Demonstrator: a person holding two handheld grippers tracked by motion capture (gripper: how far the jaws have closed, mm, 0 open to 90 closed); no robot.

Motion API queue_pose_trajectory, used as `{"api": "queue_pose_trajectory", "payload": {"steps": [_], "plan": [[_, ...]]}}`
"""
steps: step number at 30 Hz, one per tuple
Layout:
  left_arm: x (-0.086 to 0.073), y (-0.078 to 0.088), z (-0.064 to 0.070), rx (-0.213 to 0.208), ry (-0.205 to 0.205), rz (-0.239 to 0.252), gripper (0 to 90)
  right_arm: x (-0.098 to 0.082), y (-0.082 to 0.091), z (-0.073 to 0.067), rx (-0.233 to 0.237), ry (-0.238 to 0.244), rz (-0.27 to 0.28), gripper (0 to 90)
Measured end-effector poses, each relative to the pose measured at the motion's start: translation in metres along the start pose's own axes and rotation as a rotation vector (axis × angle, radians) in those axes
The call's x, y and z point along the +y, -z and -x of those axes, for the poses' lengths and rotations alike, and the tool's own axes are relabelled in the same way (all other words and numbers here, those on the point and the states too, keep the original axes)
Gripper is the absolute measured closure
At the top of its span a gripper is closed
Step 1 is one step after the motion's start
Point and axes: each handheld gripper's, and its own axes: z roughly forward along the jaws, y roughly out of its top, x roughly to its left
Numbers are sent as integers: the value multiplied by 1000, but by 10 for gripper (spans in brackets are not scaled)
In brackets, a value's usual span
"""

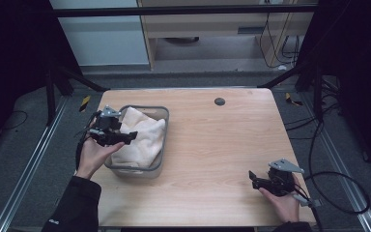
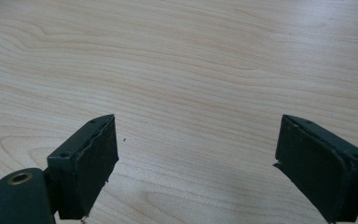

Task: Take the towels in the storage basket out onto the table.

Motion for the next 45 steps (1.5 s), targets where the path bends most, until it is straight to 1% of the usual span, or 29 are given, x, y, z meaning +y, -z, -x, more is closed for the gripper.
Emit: {"api": "queue_pose_trajectory", "payload": {"steps": [1, 2, 4, 7, 9, 10, 15, 16, 17, 19, 22, 25, 28, 29, 31, 33, 34, 37, 38, 41, 45], "plan": [[0, 0, 0, 0, 0, 0, 284, 0, 0, 0, 0, 0, 0, 128], [1, -4, -2, -2, -1, -22, 279, 0, -1, 0, 0, 0, -3, 127], [2, -8, -3, 5, -2, -41, 269, 0, -1, 0, 1, 4, -4, 126], [2, -12, -4, 5, 2, -51, 261, 0, -1, 0, 2, 3, -5, 125], [2, -18, -5, 1, 1, -76, 251, 0, -1, 0, 4, 3, -9, 124], [2, -18, -5, 1, 1, -76, 247, 0, -1, 0, 3, 4, -9, 124], [-1, -31, -4, -10, -16, -119, 225, 0, -2, 0, 6, 6, -12, 122], [-2, -33, -4, -7, -27, -133, 221, -1, -2, 0, 9, 5, -13, 121], [-2, -33, -4, -7, -27, -133, 220, -1, -2, 0, 8, 7, -15, 120], [-6, -40, -5, -10, -20, -145, 214, -1, -3, 0, 12, 10, -18, 120], [-10, -48, -6, -11, -28, -173, 206, -1, -3, -1, 13, 17, -24, 119], [-13, -53, -6, -16, -31, -180, 203, -1, -4, -1, 14, 18, -25, 119], [-19, -63, -5, -17, -32, -207, 203, -1, -4, -1, 17, 19, -28, 117], [-19, -63, -5, -17, -32, -207, 202, -1, -4, -1, 17, 19, -28, 117], [-26, -74, -4, -10, -35, -241, 200, -1, -4, -1, 20, 19, -33, 114], [-27, -75, -4, -11, -33, -246, 202, -1, -4, -1, 23, 15, -36, 114], [-28, -76, -4, -13, -29, -253, 208, -1, -4, -1, 23, 15, -36, 114], [-28, -78, -4, -6, -28, -272, 265, -1, -5, -1, 23, 18, -37, 113], [-29, -79, -4, -2, -33, -283, 301, -1, -5, -1, 23, 18, -37, 113], [-29, -82, -2, 18, -32, -313, 410, -1, -5, -1, 25, 18, -36, 113], [-29, -83, -2, 29, -28, -325, 543, -1, -5, -1, 25, 18, -38, 113]]}}
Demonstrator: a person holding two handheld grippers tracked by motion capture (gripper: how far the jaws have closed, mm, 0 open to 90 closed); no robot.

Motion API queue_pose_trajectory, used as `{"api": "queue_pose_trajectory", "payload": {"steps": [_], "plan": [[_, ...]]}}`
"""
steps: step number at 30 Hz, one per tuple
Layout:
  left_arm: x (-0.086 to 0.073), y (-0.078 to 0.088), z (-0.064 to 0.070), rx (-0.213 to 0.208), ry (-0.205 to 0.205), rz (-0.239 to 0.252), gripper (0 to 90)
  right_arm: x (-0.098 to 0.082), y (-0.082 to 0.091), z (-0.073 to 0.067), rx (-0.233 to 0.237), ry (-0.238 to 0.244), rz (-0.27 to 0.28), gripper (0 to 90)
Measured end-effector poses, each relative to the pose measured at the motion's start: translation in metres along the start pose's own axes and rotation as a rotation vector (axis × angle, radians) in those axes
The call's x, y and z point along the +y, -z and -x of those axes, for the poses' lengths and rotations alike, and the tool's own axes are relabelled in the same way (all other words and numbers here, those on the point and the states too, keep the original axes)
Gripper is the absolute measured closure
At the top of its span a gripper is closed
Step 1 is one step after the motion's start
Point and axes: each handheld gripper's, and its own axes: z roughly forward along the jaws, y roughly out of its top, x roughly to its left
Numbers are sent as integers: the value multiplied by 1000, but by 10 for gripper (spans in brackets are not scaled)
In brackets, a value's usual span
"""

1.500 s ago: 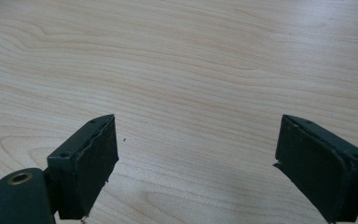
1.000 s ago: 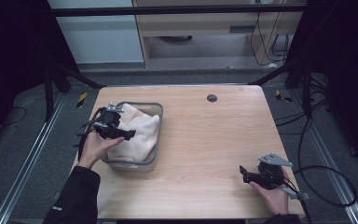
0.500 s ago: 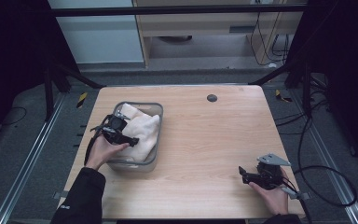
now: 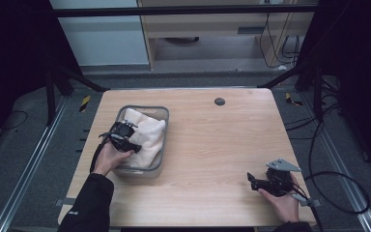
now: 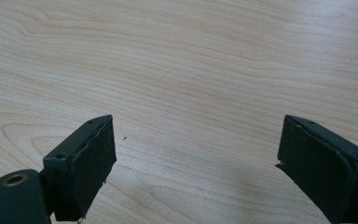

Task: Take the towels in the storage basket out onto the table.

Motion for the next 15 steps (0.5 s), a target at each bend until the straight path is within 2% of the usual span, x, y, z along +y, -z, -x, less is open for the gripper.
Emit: {"api": "queue_pose_trajectory", "payload": {"steps": [8, 10, 15], "plan": [[2, 6, 2, 12, -14, -11, 661, 0, 0, 0, -1, 3, -3, 113], [2, 10, 3, 12, -20, 0, 671, 0, -1, 1, -3, 12, -3, 113], [1, 26, -1, -8, -3, 50, 677, 0, -1, 1, -4, 10, -4, 112]]}}
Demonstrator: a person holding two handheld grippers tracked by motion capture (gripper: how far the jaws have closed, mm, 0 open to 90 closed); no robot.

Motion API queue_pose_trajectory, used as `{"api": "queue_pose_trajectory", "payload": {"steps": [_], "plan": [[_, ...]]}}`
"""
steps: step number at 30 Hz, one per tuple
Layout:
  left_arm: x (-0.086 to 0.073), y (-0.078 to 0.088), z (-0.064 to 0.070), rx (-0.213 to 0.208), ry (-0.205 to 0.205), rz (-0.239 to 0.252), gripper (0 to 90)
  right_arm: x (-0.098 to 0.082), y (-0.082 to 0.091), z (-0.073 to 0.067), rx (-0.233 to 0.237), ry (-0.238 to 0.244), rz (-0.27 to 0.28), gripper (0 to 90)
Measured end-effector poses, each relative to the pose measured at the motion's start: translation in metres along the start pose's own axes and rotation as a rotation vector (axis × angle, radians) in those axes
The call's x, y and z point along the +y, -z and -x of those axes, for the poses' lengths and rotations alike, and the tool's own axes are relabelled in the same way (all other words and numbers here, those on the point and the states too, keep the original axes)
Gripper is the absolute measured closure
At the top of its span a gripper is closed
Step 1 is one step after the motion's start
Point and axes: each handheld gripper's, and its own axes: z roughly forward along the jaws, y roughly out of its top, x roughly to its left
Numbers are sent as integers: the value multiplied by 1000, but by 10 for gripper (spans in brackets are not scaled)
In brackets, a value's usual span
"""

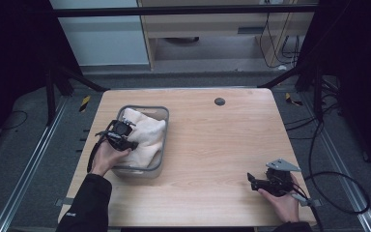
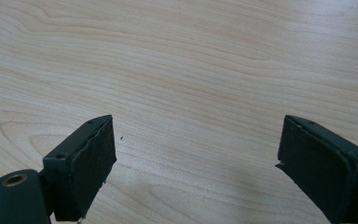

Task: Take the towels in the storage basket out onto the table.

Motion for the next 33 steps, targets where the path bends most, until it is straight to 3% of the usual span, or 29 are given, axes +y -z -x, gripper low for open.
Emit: {"api": "queue_pose_trajectory", "payload": {"steps": [9, 11, 15, 18, 26, 33], "plan": [[4, 34, 2, 9, 12, 79, 677, 0, 0, 0, 3, 2, -2, 111], [9, 50, 2, 12, 14, 110, 677, 0, 0, 0, 1, 5, 0, 112], [14, 65, 3, 17, 10, 130, 677, 0, 0, 0, 2, 6, 0, 112], [20, 85, 7, 0, 9, 176, 677, 0, 0, 0, 5, 2, 0, 112], [28, 109, 12, 19, -14, 204, 677, 0, 0, 0, 6, 1, 2, 112], [35, 128, 16, 4, -30, 231, 677, 0, 0, 0, 6, 4, 0, 111]]}}
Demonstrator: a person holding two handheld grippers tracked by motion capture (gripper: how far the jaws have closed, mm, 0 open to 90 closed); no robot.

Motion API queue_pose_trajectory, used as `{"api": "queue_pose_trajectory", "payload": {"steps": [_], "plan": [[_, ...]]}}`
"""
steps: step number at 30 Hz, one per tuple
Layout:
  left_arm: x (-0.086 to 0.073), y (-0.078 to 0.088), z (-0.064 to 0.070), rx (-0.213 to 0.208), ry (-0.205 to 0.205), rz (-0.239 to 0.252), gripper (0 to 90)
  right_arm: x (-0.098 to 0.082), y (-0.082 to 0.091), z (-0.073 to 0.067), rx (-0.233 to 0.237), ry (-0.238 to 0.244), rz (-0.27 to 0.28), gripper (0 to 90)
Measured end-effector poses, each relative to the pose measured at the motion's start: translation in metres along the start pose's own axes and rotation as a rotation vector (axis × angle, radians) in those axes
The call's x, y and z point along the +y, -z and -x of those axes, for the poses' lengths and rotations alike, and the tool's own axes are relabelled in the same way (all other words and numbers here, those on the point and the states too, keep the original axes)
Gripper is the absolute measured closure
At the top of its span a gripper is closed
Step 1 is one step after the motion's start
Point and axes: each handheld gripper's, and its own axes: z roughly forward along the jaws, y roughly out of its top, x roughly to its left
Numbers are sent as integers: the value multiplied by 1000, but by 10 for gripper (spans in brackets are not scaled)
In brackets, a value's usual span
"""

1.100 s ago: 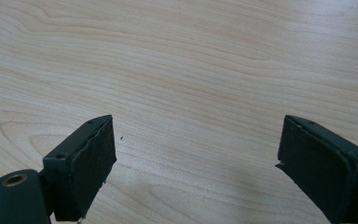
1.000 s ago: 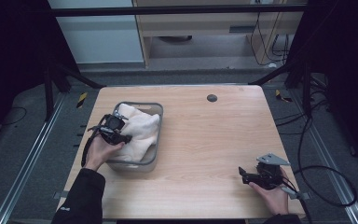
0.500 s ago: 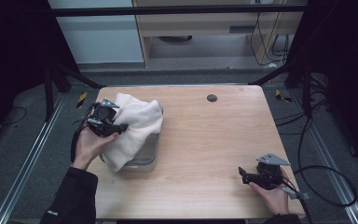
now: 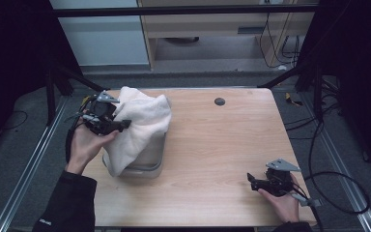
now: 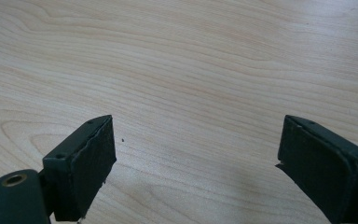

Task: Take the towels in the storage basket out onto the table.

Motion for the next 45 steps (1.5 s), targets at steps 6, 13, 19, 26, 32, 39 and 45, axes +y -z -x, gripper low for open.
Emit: {"api": "queue_pose_trajectory", "payload": {"steps": [6, 13, 19, 26, 32, 39, 45], "plan": [[7, 10, 11, -13, -36, 11, 676, 0, 1, 0, 3, -7, 4, 111], [16, 24, 24, -35, -91, 35, 675, 0, 2, 2, 3, -14, 15, 111], [24, 34, 42, -61, -135, 61, 676, 0, 3, 3, -2, -10, 21, 108], [33, 35, 57, -79, -167, 70, 675, 0, 6, 6, -10, -29, 34, 108], [42, 35, 71, -113, -183, 84, 674, 0, 7, 11, -21, -36, 49, 108], [50, 33, 86, -133, -207, 94, 674, -1, 8, 14, -25, -40, 56, 107], [58, 25, 101, -156, -241, 88, 673, -1, 9, 15, -36, -38, 60, 106]]}}
